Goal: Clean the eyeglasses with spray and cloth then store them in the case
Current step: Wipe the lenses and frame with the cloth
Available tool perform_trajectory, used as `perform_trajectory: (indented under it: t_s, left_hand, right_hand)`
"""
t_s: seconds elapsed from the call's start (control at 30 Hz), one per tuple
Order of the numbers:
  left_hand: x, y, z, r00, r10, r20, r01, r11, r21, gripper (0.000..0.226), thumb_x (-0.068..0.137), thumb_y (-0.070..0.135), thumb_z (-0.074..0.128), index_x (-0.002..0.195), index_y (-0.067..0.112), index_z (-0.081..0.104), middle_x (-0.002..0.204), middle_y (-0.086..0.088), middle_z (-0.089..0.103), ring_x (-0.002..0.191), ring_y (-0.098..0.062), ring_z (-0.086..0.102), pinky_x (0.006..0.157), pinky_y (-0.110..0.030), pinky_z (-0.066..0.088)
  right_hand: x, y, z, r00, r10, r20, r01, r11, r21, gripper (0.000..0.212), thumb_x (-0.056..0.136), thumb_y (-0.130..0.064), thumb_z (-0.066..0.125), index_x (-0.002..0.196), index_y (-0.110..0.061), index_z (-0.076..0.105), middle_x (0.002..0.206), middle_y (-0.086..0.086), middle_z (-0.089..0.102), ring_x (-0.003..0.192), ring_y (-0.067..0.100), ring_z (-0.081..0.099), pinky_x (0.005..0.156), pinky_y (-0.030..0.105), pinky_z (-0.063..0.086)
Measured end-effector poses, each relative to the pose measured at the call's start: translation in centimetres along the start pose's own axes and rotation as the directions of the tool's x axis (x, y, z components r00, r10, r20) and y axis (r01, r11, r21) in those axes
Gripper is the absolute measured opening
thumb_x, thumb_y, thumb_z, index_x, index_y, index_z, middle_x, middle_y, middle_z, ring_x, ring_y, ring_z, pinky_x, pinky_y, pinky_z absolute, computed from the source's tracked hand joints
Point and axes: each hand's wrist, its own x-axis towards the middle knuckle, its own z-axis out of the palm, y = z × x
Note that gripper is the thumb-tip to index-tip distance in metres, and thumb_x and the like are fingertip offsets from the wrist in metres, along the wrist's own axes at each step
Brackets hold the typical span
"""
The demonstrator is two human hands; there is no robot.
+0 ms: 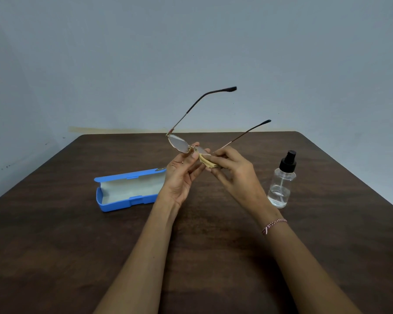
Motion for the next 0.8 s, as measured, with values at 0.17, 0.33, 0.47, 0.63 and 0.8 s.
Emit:
perform_trajectory:
  t_s: [0.17,0.33,0.47,0.63,0.8]
  left_hand:
    - [0.05,-0.22,0.18,1.0,0.003,0.026,-0.003,1.0,0.0,0.032,0.076,0.011,0.059,0.108,0.013,0.06,0.096,-0.009,0.073,0.084,-0.015,0.071,0.071,-0.023,0.057]
    - [-0.07,-0.66,0.45,0.998,-0.028,0.06,0.026,0.999,0.042,0.032,0.074,0.01,0.061,0.106,0.014,0.063,0.095,-0.006,0.074,0.088,-0.017,0.07,0.075,-0.029,0.058]
    - [-0.05,-1.03,0.67,0.998,-0.025,0.06,0.02,0.996,0.085,0.034,0.071,0.005,0.062,0.105,0.011,0.064,0.091,-0.004,0.074,0.084,-0.016,0.07,0.078,-0.028,0.058]
    - [0.14,-0.94,0.32,0.999,-0.003,0.055,-0.001,0.997,0.074,0.034,0.073,0.005,0.062,0.106,0.011,0.063,0.1,-0.01,0.072,0.091,-0.019,0.069,0.076,-0.025,0.057]
    - [0.24,-0.96,0.2,0.998,-0.011,0.07,0.005,0.997,0.079,0.036,0.073,0.004,0.061,0.108,0.011,0.062,0.098,-0.007,0.072,0.09,-0.017,0.069,0.074,-0.024,0.057]
  right_hand:
    - [0.0,0.58,-0.37,0.999,0.033,-0.03,-0.035,0.996,-0.079,0.03,0.078,0.006,0.067,0.106,-0.005,0.069,0.092,0.007,0.062,0.085,0.018,0.06,0.072,0.023,0.05]
    - [-0.21,0.48,-0.02,0.992,0.091,-0.091,-0.103,0.986,-0.132,0.029,0.079,0.004,0.068,0.107,-0.003,0.069,0.09,0.005,0.063,0.081,0.014,0.059,0.072,0.017,0.048]
    - [-0.16,0.57,0.14,0.982,0.152,-0.117,-0.166,0.978,-0.127,0.023,0.08,0.004,0.067,0.102,-0.001,0.069,0.088,0.006,0.063,0.075,0.014,0.06,0.07,0.023,0.051]
    - [-0.07,0.46,-0.16,0.979,0.186,-0.08,-0.192,0.979,-0.07,0.016,0.076,-0.002,0.07,0.091,-0.004,0.072,0.081,0.005,0.064,0.067,0.015,0.061,0.062,0.034,0.055]
    - [0.05,0.04,-0.35,0.988,0.136,-0.068,-0.138,0.99,-0.015,0.019,0.076,0.0,0.071,0.094,-0.005,0.072,0.084,0.003,0.064,0.074,0.007,0.056,0.068,0.017,0.049]
